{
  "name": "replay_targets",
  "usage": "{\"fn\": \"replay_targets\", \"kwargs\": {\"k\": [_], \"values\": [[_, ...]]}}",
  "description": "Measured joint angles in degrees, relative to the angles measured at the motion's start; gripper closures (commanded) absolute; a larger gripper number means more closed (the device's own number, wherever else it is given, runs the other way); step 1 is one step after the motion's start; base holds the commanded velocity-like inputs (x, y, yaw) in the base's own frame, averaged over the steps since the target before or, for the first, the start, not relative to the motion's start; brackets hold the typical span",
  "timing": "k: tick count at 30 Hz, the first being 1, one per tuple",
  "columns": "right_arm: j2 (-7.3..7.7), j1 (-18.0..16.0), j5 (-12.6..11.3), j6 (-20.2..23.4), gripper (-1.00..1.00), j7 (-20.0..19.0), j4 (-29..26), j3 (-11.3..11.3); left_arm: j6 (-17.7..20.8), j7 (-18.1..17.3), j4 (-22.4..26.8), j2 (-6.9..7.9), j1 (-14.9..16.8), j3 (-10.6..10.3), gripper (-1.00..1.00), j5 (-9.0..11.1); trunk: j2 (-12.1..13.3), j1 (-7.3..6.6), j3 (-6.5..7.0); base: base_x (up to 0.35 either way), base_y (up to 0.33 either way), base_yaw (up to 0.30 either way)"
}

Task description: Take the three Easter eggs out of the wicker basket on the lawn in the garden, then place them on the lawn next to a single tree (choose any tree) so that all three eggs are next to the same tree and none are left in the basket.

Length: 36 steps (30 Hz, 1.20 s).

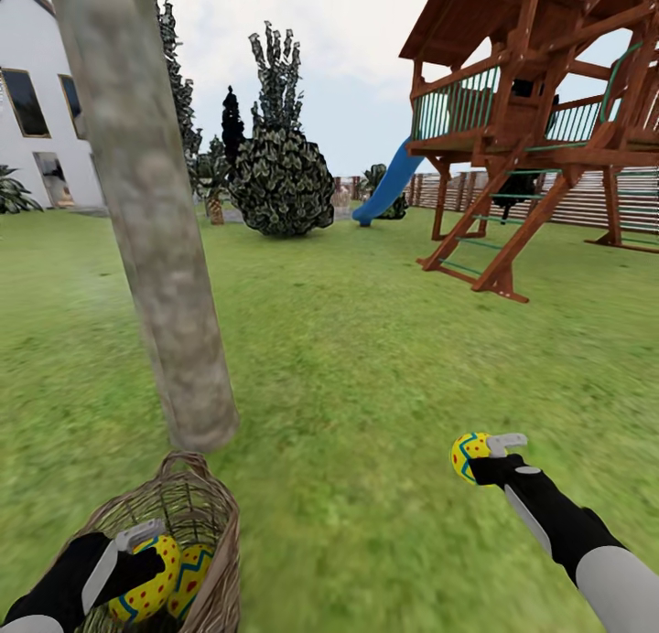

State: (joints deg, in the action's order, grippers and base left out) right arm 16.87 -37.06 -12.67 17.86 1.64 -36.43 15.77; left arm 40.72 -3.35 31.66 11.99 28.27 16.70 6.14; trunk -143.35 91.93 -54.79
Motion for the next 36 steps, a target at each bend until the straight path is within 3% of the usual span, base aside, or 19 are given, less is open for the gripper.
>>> {"fn": "replay_targets", "kwargs": {"k": [10,36], "values": [[0.01,0.0,0.0,0.2,1.0,-0.2,0.1,0.0,0.0,0.0,0.0,-0.2,0.0,-0.1,1.0,0.0,0.3,-0.32,2.21,0.0,0.0,0.0],[-0.08,0.0,0.1,0.1,1.0,-0.1,1.3,0.1,0.0,0.2,-0.1,-0.2,0.0,-0.2,1.0,0.0,10.7,-6.02,6.88,0.0,0.0,0.0]]}}
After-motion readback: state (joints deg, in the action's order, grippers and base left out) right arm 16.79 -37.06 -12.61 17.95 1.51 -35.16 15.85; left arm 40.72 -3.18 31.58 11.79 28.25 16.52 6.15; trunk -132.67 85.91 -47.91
